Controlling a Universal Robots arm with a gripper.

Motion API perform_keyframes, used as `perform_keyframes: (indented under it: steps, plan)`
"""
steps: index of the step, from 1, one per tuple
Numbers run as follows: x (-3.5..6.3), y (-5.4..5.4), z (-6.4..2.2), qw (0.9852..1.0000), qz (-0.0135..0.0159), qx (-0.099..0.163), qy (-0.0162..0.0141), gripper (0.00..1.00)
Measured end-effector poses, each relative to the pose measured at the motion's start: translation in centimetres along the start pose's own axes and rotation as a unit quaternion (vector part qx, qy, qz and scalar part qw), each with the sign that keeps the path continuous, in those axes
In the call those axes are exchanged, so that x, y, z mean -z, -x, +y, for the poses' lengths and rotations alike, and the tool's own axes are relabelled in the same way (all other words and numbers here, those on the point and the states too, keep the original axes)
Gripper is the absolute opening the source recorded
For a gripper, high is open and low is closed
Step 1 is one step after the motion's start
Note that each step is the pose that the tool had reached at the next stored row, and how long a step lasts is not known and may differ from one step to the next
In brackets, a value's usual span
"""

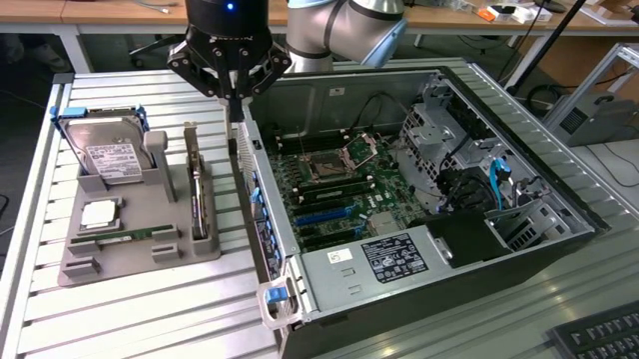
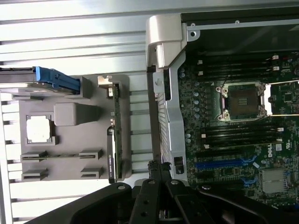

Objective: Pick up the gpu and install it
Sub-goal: 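Reach for the gpu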

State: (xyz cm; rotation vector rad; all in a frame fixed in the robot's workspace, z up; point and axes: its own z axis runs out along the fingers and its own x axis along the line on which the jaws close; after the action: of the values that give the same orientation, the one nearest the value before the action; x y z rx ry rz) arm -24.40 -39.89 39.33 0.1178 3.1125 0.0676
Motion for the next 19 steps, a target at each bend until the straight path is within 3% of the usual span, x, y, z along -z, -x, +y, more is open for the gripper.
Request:
perform_keyframes:
  steps: [19]
  plan:
    - [0.02,-0.86,-0.07,1.0000,0.0000,0.000,0.0000,0.11]
